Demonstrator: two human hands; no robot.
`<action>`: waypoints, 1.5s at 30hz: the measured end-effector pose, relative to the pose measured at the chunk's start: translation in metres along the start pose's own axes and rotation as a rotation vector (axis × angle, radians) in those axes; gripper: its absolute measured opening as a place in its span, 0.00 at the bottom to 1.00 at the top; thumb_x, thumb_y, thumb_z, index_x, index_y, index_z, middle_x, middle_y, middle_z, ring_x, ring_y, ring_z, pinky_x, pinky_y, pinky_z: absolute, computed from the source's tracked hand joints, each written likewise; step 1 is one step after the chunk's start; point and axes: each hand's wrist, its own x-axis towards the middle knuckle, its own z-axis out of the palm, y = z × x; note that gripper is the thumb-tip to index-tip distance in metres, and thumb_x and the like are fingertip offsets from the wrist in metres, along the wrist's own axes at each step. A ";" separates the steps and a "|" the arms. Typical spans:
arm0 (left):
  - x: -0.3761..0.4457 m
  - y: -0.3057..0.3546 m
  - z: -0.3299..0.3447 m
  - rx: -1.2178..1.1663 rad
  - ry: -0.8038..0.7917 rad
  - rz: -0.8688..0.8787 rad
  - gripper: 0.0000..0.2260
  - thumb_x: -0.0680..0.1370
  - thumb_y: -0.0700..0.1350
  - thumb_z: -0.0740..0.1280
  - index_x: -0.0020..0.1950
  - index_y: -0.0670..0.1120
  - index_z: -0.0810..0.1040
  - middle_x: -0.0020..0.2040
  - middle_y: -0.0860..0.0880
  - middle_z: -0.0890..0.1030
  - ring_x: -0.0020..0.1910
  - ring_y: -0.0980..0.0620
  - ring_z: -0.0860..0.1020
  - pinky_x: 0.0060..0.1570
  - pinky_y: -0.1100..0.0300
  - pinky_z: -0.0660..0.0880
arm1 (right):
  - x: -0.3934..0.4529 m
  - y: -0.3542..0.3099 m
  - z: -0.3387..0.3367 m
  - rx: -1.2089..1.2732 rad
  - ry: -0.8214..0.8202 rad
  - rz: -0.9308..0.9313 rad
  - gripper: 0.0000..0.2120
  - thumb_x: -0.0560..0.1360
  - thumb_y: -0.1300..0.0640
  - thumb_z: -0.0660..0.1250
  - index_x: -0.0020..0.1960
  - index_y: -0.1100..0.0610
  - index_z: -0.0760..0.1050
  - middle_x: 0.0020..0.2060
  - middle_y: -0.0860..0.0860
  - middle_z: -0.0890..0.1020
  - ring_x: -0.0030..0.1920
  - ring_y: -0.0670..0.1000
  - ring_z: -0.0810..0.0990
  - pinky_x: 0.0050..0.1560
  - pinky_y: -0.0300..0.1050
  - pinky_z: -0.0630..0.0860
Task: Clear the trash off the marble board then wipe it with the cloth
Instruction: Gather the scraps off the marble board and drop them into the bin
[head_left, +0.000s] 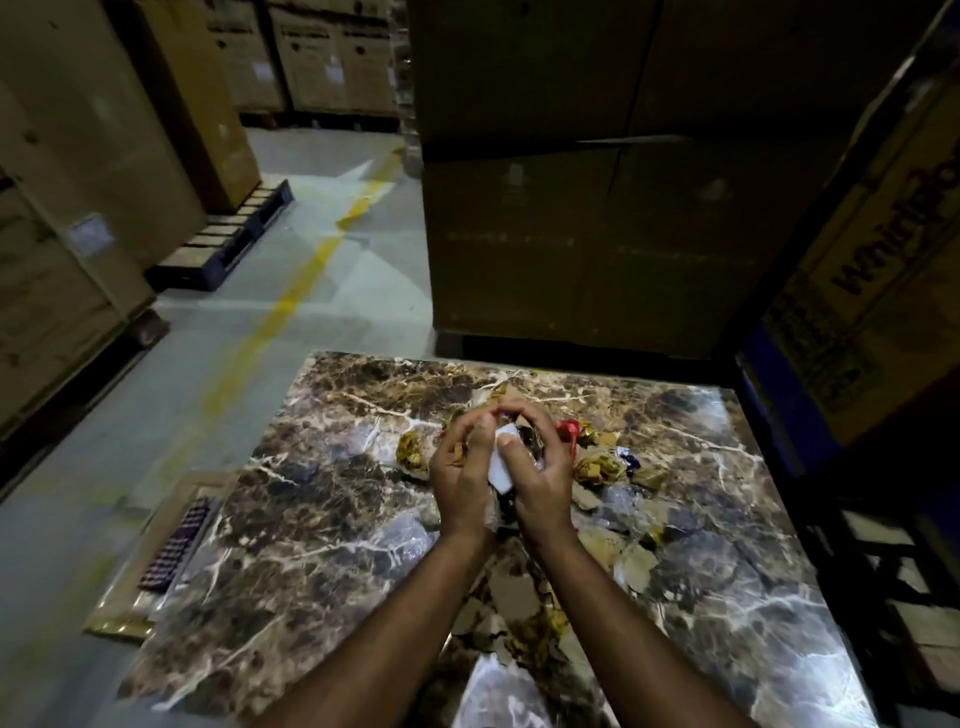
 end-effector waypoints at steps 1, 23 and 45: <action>-0.001 0.001 -0.002 0.007 0.027 0.008 0.15 0.71 0.58 0.71 0.51 0.51 0.86 0.50 0.47 0.86 0.50 0.45 0.84 0.50 0.49 0.81 | -0.001 0.002 0.002 0.007 -0.010 0.014 0.13 0.76 0.56 0.66 0.60 0.55 0.79 0.57 0.48 0.83 0.61 0.48 0.80 0.62 0.40 0.76; -0.092 0.108 -0.344 -0.069 0.893 0.207 0.04 0.75 0.38 0.71 0.48 0.44 0.84 0.45 0.50 0.86 0.47 0.51 0.83 0.49 0.59 0.79 | -0.204 0.012 0.312 0.210 -0.812 0.198 0.10 0.76 0.63 0.65 0.56 0.59 0.80 0.54 0.51 0.85 0.57 0.52 0.83 0.58 0.47 0.78; -0.232 -0.077 -0.794 -0.028 1.553 -0.066 0.11 0.71 0.60 0.66 0.46 0.59 0.86 0.48 0.56 0.86 0.53 0.54 0.83 0.58 0.53 0.77 | -0.547 0.296 0.561 -0.113 -1.445 0.486 0.20 0.77 0.50 0.67 0.67 0.54 0.76 0.65 0.53 0.80 0.67 0.55 0.77 0.69 0.65 0.71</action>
